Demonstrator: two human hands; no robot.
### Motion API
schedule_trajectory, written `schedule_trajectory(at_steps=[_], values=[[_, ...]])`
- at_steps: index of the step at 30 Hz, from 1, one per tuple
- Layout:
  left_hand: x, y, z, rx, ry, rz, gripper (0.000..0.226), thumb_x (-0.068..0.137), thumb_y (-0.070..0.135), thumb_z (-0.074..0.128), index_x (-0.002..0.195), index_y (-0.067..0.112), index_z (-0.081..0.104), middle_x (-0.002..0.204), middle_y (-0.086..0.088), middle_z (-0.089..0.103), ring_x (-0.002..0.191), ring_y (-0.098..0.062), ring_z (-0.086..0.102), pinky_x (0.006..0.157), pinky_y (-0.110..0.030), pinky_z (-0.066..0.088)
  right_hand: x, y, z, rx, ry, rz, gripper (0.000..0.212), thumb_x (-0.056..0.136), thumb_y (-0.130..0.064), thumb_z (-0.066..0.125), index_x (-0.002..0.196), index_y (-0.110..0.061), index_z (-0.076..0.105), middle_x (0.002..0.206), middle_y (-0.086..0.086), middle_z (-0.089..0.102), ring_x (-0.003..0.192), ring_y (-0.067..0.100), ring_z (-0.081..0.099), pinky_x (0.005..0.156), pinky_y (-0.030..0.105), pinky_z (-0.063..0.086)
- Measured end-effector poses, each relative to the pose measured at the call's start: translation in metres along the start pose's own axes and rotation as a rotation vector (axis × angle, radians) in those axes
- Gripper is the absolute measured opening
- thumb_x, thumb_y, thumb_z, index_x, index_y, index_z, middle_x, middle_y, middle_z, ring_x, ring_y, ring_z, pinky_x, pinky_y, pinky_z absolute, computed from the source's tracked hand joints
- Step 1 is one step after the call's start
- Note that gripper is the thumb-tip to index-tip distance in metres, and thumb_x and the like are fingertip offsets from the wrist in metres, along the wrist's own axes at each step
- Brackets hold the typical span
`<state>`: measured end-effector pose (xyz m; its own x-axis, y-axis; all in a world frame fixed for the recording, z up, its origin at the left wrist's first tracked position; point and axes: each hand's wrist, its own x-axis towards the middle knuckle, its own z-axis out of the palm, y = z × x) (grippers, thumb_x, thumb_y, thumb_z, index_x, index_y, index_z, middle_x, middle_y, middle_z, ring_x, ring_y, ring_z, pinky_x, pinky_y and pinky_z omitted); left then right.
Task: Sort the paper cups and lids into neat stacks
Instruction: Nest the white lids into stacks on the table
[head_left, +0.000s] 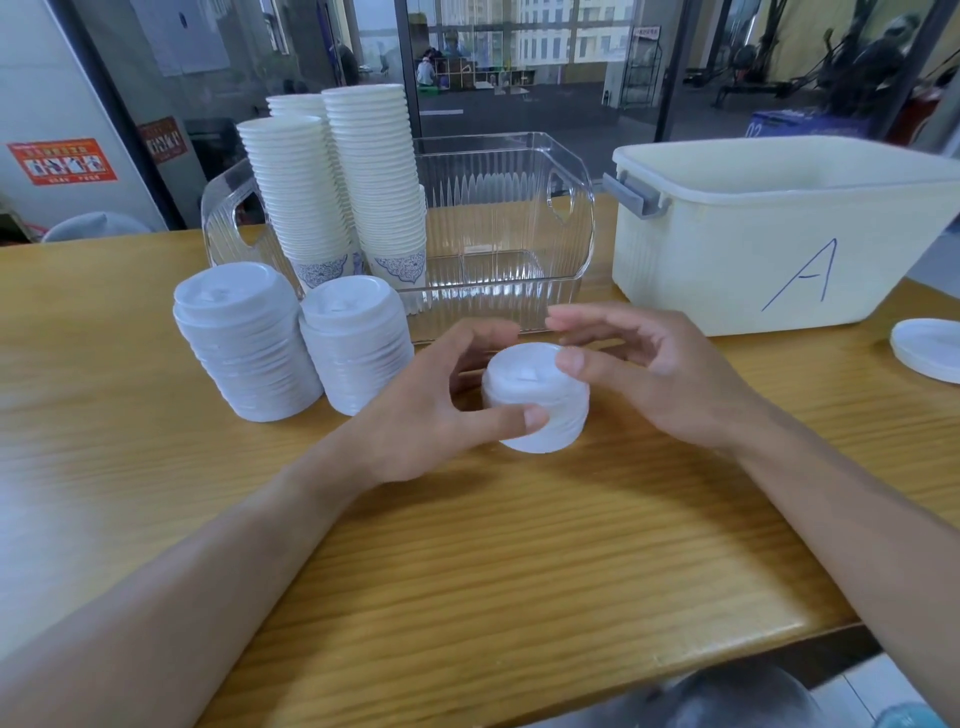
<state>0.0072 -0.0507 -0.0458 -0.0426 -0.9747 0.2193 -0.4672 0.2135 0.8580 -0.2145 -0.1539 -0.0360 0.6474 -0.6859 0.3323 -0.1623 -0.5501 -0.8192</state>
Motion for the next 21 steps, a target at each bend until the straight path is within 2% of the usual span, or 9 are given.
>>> schedule_trajectory(at_steps=[5,9,12,15,18,21], values=[[0.001,-0.003,-0.001,0.022,-0.023,0.000,0.066,0.078,0.023,0.089,0.136,0.019,0.056,0.130,0.007,0.069,0.124,-0.008,0.064,0.110,-0.035,0.050,-0.007,-0.004,0.001,0.011,-0.079,0.009,0.034,0.082,-0.036,0.078,0.116,-0.032,0.074,0.117,-0.017,0.075,0.112,0.005,0.069,0.092,0.023,0.056],[0.002,-0.005,0.001,0.108,-0.023,0.023,0.067,0.078,0.028,0.090,0.136,0.025,0.056,0.130,0.012,0.068,0.127,-0.005,0.061,0.112,-0.034,0.048,-0.010,-0.003,-0.001,0.063,-0.112,0.033,0.033,0.083,-0.028,0.077,0.114,-0.037,0.072,0.113,-0.021,0.076,0.112,-0.001,0.070,0.090,0.015,0.055],[0.001,-0.006,0.003,0.170,-0.027,0.029,0.068,0.079,0.036,0.090,0.136,0.033,0.053,0.129,0.013,0.067,0.126,-0.005,0.061,0.111,-0.039,0.048,-0.012,0.003,-0.001,0.061,-0.126,0.063,0.038,0.082,-0.034,0.076,0.119,-0.039,0.069,0.118,-0.025,0.073,0.115,-0.003,0.067,0.092,0.013,0.052],[0.000,-0.006,0.004,0.177,-0.027,0.018,0.071,0.077,0.047,0.086,0.137,0.036,0.051,0.130,0.015,0.066,0.126,-0.006,0.060,0.110,-0.041,0.049,-0.014,0.007,0.003,0.044,-0.117,0.082,0.051,0.083,-0.043,0.072,0.133,-0.034,0.065,0.126,-0.023,0.071,0.120,-0.003,0.065,0.100,0.019,0.052],[-0.002,-0.006,0.005,0.154,-0.011,-0.007,0.074,0.080,0.044,0.086,0.142,0.034,0.047,0.133,0.018,0.064,0.128,0.000,0.059,0.112,-0.039,0.048,-0.014,0.009,0.010,0.031,-0.045,0.072,0.056,0.087,-0.044,0.070,0.140,-0.027,0.062,0.132,-0.017,0.069,0.125,-0.004,0.061,0.103,0.022,0.051],[-0.004,-0.003,0.008,0.152,0.042,-0.001,0.081,0.080,0.048,0.085,0.148,0.033,0.043,0.142,0.021,0.056,0.135,0.005,0.049,0.117,-0.031,0.042,-0.015,0.006,0.013,0.066,0.053,0.081,0.059,0.088,-0.050,0.066,0.143,-0.027,0.059,0.135,-0.015,0.067,0.125,-0.006,0.059,0.104,0.018,0.048]])
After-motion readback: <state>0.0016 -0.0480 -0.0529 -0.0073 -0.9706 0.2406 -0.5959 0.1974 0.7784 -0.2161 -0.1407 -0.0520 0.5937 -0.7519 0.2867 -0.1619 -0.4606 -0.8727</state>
